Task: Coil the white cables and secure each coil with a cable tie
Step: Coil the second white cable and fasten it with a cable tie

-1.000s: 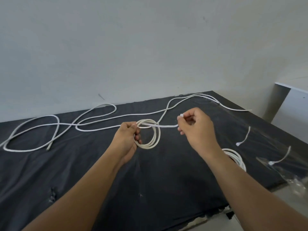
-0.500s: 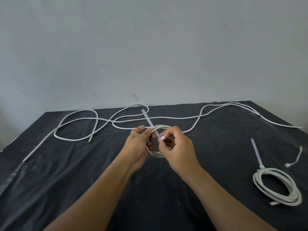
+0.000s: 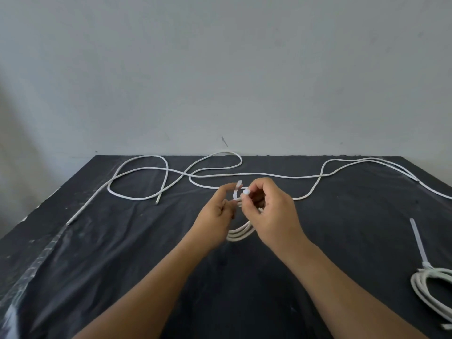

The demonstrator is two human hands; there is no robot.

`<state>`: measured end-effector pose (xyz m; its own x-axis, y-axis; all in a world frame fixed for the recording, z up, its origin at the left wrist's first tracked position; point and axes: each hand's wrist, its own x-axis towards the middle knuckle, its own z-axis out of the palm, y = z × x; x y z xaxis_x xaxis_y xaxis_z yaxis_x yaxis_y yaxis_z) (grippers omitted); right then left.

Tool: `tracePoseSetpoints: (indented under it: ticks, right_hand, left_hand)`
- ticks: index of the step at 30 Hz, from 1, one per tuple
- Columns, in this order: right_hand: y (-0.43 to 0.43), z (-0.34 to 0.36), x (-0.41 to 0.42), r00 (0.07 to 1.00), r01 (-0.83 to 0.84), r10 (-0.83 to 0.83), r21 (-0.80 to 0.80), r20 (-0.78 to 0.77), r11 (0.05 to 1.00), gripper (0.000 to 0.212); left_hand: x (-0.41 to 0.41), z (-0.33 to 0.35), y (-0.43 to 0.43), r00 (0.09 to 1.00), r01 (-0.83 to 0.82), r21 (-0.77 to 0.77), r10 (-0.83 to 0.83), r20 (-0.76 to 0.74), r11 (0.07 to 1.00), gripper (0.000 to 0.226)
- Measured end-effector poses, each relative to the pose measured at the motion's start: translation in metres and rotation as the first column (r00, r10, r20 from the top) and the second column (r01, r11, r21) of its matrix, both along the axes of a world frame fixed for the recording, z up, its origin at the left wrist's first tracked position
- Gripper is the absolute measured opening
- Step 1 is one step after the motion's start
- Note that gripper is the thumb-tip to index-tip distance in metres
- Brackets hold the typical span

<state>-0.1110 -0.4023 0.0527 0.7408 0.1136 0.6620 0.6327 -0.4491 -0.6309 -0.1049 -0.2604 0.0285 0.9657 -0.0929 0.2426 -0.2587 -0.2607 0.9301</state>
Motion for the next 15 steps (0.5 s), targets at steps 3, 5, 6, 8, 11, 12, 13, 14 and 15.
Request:
tracePoseSetpoints:
  ticks: [3,5,6,8,11,12,13,14,15]
  right_hand:
    - [0.006,0.003,0.003,0.995,0.063,-0.065,0.022,0.073,0.998,0.009]
    - [0.009,0.004,0.003,0.993,0.084,-0.087,0.041,0.078,0.996,0.011]
    - [0.010,0.004,0.003,0.994,0.093,-0.096,0.053,0.058,0.994,0.011]
    - [0.011,0.004,0.003,0.995,0.104,-0.105,0.064,0.001,0.992,0.011]
    - [0.013,0.003,0.001,0.994,0.104,-0.101,0.084,-0.031,0.991,0.013]
    - [0.013,0.004,0.000,0.995,0.101,-0.099,0.098,-0.023,0.990,0.013]
    - [0.014,0.004,-0.001,0.995,0.097,-0.097,0.114,-0.010,0.989,0.013]
    - [0.014,0.004,-0.001,0.995,0.095,-0.096,0.126,0.003,0.988,0.014]
    - [0.014,0.004,-0.001,0.995,0.096,-0.099,0.132,0.014,0.987,0.014]
  left_hand:
    - [-0.003,0.001,-0.004,0.995,-0.067,0.069,0.061,0.074,0.995,0.037]
    - [-0.005,0.003,-0.004,0.992,-0.085,0.080,0.077,0.096,0.993,0.036]
    - [-0.005,0.003,-0.003,0.991,-0.096,0.081,0.087,0.100,0.992,0.034]
    - [-0.005,0.003,-0.002,0.988,-0.124,0.073,0.115,0.107,0.990,0.033]
    - [-0.005,0.005,0.000,0.982,-0.155,0.081,0.144,0.123,0.985,0.035]
    - [-0.006,0.006,0.000,0.982,-0.151,0.088,0.139,0.126,0.985,0.035]
    - [-0.007,0.006,0.000,0.983,-0.145,0.094,0.133,0.130,0.985,0.035]
    - [-0.008,0.006,0.000,0.982,-0.142,0.102,0.127,0.140,0.985,0.034]
    - [-0.009,0.006,0.000,0.981,-0.137,0.106,0.120,0.152,0.985,0.033]
